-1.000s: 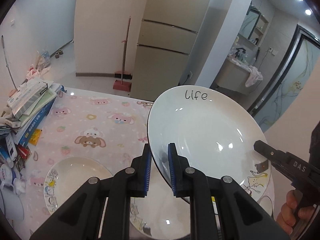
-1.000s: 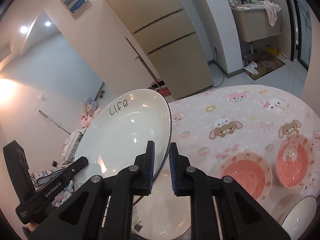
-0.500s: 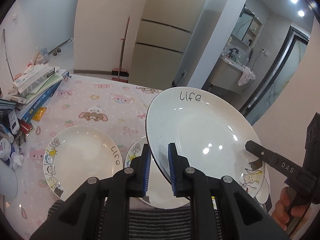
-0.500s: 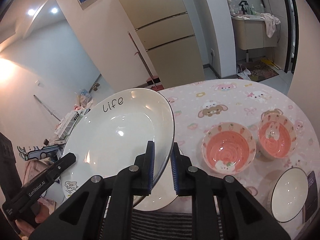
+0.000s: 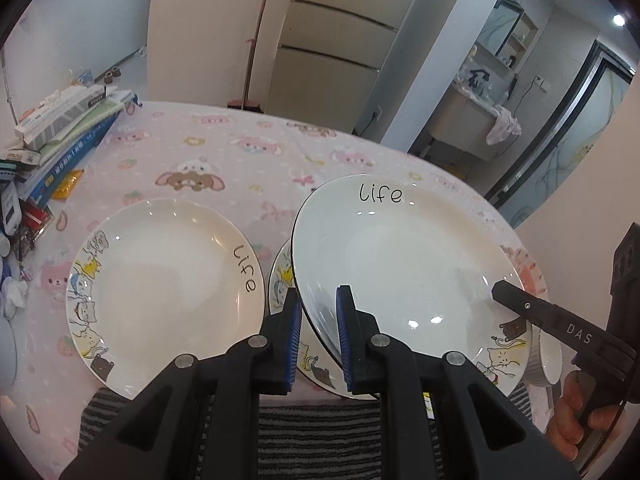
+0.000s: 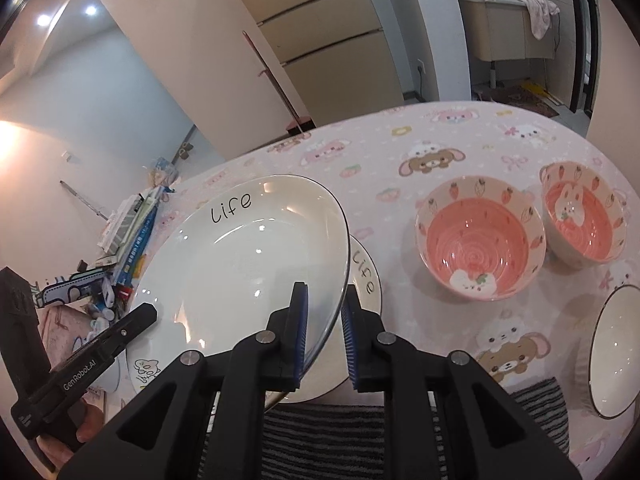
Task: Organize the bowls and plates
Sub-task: 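Lower the plate onto the cartoon-rim plate and open the left gripper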
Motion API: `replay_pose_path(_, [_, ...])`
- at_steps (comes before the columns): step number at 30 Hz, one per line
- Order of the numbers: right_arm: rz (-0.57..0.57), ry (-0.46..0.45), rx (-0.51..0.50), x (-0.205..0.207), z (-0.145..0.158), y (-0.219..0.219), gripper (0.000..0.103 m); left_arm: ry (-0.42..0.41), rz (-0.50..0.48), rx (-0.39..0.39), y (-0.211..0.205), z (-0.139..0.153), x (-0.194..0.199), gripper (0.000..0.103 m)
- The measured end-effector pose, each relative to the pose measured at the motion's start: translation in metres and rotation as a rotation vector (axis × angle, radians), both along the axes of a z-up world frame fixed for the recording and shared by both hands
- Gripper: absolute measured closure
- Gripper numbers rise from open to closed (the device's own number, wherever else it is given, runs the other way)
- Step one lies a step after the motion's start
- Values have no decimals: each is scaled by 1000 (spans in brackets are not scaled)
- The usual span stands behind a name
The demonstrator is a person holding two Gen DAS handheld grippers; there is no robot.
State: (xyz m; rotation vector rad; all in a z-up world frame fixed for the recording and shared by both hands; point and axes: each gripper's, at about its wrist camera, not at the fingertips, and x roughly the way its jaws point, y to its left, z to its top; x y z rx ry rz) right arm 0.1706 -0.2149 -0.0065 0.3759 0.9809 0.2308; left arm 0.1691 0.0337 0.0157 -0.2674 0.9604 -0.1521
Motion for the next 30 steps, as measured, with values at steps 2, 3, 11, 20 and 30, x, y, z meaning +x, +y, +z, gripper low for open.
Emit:
replay_pose_path(2, [-5,21,-2,2,-9,0,85,23,-3,0,-1,-10,5,86])
replay_pose_path(3, [-6,35,-2,4,-15,-1,85,32,-5,1,-2,-15,7,86])
replay_pose_path(11, [-58,103,39,14,-45,-7,85,81,-32,3,-6,-49,19,85])
replay_pose_path(20, [-4,130,-6,14,-58,8,85,107,-57,45,1,-70,27,85])
replay_pose_path(30, [7,92,-156,4,-60,27,84,49,-92,263,-22,-73,20,84])
